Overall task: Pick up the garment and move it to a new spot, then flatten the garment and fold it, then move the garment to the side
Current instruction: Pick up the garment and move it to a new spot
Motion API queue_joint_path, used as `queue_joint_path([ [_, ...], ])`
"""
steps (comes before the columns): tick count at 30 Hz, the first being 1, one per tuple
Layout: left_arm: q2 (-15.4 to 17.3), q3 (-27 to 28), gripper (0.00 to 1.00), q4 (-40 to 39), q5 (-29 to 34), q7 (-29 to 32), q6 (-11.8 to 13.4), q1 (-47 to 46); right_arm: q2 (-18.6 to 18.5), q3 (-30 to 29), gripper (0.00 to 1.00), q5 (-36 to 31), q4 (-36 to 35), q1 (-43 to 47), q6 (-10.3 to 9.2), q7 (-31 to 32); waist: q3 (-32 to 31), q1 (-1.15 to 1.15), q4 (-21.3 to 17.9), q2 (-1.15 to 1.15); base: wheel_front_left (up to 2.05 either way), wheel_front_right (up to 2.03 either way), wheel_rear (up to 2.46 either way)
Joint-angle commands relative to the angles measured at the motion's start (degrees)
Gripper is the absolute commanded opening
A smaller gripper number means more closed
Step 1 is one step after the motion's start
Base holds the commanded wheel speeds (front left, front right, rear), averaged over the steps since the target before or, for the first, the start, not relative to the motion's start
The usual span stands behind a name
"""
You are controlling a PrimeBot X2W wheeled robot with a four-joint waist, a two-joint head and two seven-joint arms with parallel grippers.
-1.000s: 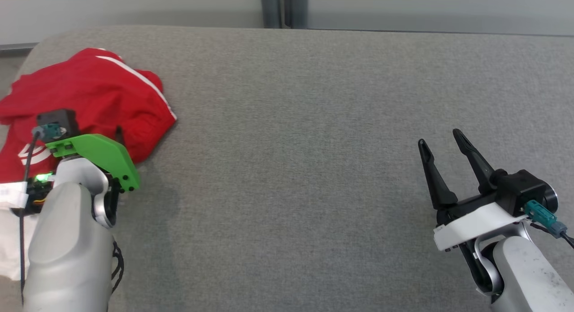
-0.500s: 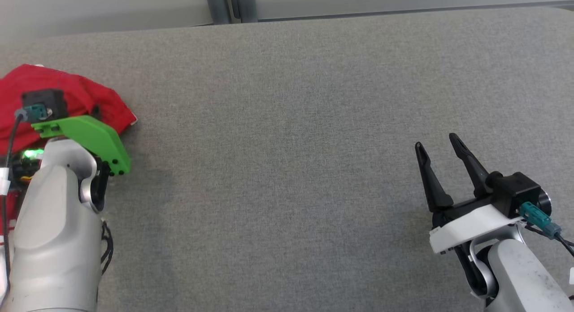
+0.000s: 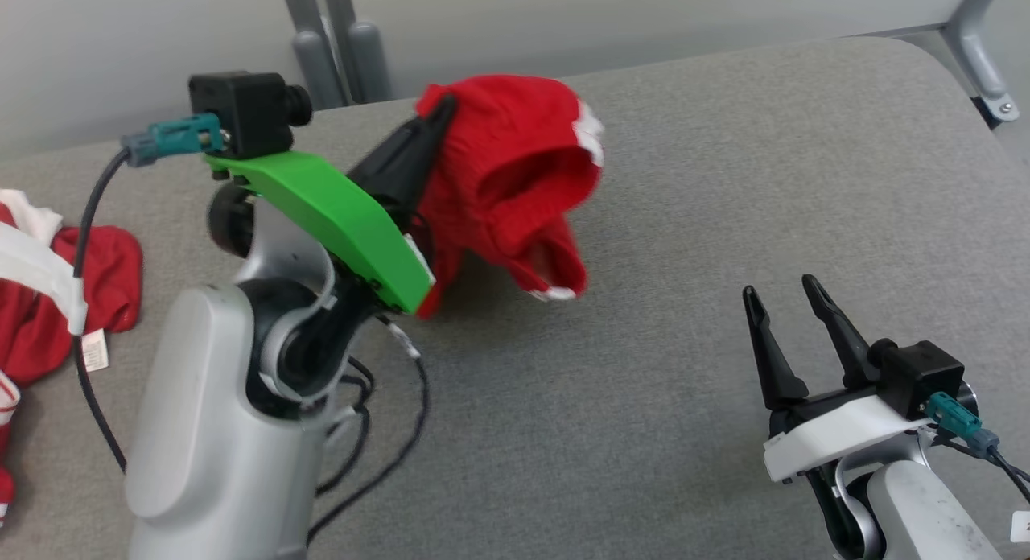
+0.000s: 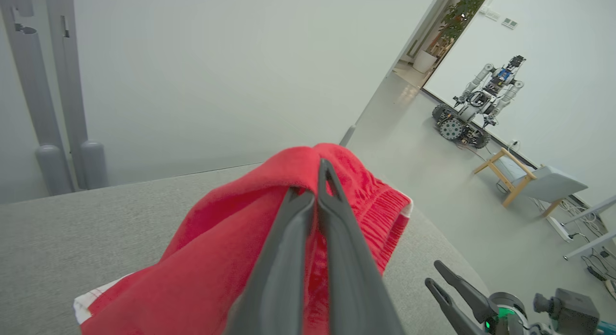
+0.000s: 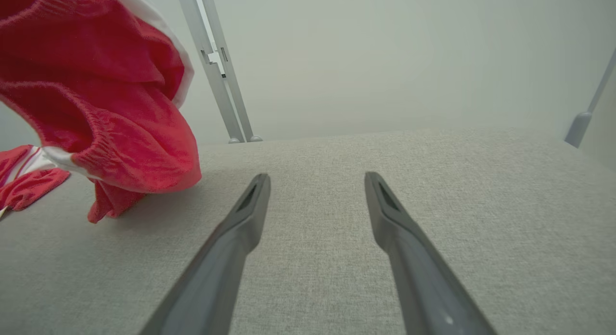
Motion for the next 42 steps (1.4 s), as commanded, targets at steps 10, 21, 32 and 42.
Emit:
queue_joint_path([
  [10,0.1,-16.9,0.0,-9.76,-22.18,-13.51,16.25,5.08,0.12,-1.71,1.0,0.43,0.07,2.4,0.0,-0.2,-1.61,0.0,-11.36,0.0,0.0,0.0,0.0],
  [21,3.28,-10.52,0.0,21.42,-23.2,-25.95,15.67,11.63,-0.51,-1.95,1.0,0.21,0.12,4.08,0.01,-0.19,-1.51,0.0,-12.26,0.0,0.0,0.0,0.0],
  [32,3.53,-12.81,1.0,38.22,-19.08,-33.74,5.89,9.78,-2.47,-2.29,1.0,-0.47,-0.43,4.03,0.0,-0.2,-3.23,0.0,-8.1,0.0,0.0,0.0,0.0],
  [42,8.02,-11.0,1.0,27.75,-1.98,-45.69,9.76,16.62,-3.94,-4.69,1.0,-2.0,-2.8,7.24,0.0,-0.2,-6.89,0.0,-4.27,0.0,0.0,0.0,0.0],
])
